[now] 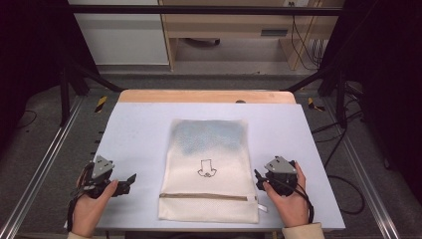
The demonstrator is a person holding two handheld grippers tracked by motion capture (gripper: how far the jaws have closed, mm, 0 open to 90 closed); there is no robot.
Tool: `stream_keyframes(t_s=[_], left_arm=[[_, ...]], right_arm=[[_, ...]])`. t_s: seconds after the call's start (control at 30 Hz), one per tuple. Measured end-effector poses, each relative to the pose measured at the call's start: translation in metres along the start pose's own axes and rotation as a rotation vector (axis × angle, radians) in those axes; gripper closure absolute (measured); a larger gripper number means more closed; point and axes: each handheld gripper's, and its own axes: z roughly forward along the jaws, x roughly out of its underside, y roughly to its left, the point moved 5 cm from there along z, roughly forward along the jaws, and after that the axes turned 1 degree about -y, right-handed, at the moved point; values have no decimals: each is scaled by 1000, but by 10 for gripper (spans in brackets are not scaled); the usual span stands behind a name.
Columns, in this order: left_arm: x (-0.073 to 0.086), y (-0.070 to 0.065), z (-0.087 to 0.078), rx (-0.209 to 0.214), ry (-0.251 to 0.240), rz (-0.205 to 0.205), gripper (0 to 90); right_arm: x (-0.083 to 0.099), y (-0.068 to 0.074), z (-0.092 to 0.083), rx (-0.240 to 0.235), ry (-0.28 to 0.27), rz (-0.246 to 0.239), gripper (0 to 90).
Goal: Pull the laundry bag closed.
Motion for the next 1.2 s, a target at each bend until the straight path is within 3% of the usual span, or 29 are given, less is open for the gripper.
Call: stream_keyframes(t_s=[0.13, 0.33, 0.43, 0.6, 0.7, 0.9, 1.0, 1.2], left_arm=[[-1, -5, 2, 8, 1, -6, 57], [2, -5, 12, 12, 47, 1, 60], [4, -3, 11, 15, 53, -7, 59], [3, -2, 10, 8, 22, -18, 56], [5, -1, 9, 1, 40, -17, 57], [4, -2, 10, 13, 45, -16, 60], [3, -2, 12, 14, 45, -11, 60], [6, 4, 8, -10, 37, -35, 60]], right_arm=[[2, 2, 2, -31, 17, 15, 185], [1, 11, 1, -50, 43, 10, 139], [-3, 20, 1, -101, 57, 2, 101], [-16, 40, -2, -155, 74, -60, 150], [-31, 55, -3, -190, 71, -98, 181], [-59, 91, -6, -306, 113, -212, 317], [-76, 109, -6, -372, 113, -237, 336], [-102, 132, -1, -429, 121, -288, 382]])
